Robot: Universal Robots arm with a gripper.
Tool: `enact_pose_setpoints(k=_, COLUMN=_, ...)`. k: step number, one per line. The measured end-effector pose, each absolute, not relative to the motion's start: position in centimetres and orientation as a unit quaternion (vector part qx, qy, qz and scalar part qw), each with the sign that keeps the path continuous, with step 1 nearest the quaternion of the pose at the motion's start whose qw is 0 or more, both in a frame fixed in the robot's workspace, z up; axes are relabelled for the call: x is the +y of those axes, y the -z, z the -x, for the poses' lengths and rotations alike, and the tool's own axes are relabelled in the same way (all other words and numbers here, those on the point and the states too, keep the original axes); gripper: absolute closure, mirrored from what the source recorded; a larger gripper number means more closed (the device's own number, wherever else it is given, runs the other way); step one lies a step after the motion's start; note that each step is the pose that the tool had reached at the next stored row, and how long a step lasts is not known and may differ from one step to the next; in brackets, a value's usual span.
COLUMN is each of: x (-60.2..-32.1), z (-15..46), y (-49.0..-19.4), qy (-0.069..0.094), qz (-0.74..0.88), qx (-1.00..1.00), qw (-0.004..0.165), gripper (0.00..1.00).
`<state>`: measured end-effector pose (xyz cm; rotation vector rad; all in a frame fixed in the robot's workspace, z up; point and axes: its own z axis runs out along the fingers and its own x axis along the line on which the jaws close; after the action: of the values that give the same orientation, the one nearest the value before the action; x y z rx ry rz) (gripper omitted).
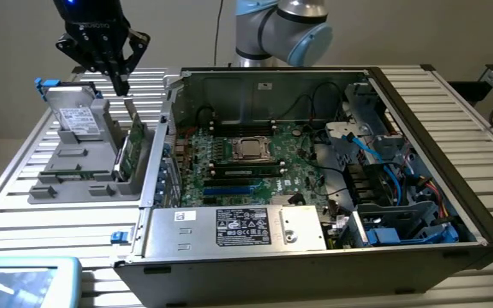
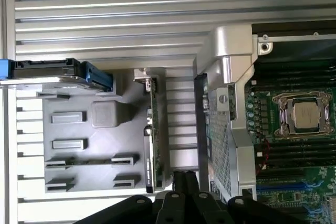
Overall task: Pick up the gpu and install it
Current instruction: 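Reach for the gpu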
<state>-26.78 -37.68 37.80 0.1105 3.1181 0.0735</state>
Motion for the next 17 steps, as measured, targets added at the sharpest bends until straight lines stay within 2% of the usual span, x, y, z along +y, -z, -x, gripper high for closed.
enact_pose_setpoints(k=17, x=-36.2, z=30.4, y=-36.4, qy=-0.024, qz=-0.035, qx=0.999, qw=0.010, gripper=0.88)
